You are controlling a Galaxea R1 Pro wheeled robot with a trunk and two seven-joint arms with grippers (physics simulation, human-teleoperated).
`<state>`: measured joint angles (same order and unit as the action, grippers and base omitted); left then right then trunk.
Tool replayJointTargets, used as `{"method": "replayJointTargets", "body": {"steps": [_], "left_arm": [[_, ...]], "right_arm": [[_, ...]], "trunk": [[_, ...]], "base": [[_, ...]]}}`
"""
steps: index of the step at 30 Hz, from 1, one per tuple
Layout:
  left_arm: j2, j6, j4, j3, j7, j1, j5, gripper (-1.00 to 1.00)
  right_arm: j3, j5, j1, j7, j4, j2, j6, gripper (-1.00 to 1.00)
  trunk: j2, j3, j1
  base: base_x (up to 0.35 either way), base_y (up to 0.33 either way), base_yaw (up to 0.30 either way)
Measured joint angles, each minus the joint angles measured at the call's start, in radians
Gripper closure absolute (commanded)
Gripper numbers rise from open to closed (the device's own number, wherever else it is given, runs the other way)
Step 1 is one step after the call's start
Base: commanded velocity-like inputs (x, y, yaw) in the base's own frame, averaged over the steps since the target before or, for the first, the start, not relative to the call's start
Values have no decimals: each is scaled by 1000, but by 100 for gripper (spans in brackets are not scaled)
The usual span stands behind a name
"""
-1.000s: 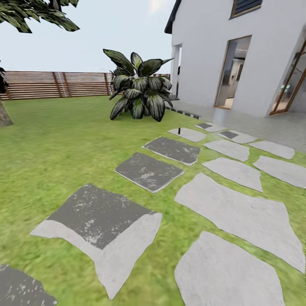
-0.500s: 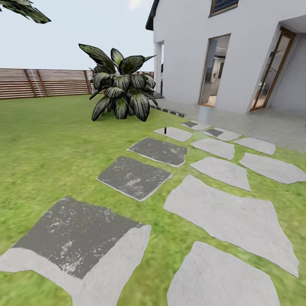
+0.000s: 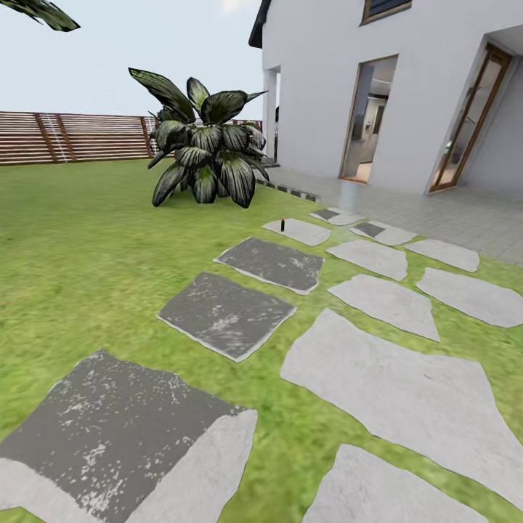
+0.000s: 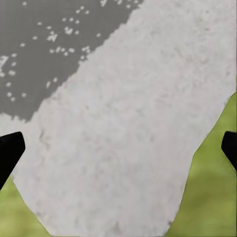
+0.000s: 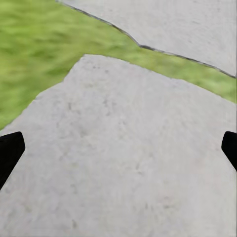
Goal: Pick up the pesticide atomizer in the garden and spray insectifuge to fully cover both potted plants in the garden.
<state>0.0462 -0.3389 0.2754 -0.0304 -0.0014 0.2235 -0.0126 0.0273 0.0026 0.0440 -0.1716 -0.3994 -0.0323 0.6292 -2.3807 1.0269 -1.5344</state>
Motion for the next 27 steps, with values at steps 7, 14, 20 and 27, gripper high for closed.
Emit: {"method": "replayJointTargets", "body": {"steps": [7, 14, 20, 27], "left_arm": [[0, 0, 0, 0, 0, 0, 0, -100], [0, 0, 0, 0, 0, 0, 0, -100], [12, 0, 1, 0, 0, 0, -1, -100], [19, 0, 3, 0, 0, 0, -2, -100]], "right_arm": [[0, 0, 0, 0, 0, 1, 0, -100], [0, 0, 0, 0, 0, 1, 0, -100], [0, -1, 0, 0, -2, 2, 0, -100], [-2, -1, 0, 2, -1, 9, 0, -100]], "trunk": [[0, 0, 0], [0, 0, 0], [0, -2, 0], [0, -8, 0]], "base": [[336, 0, -98], [336, 0, -172], [336, 0, -90], [336, 0, -148]]}}
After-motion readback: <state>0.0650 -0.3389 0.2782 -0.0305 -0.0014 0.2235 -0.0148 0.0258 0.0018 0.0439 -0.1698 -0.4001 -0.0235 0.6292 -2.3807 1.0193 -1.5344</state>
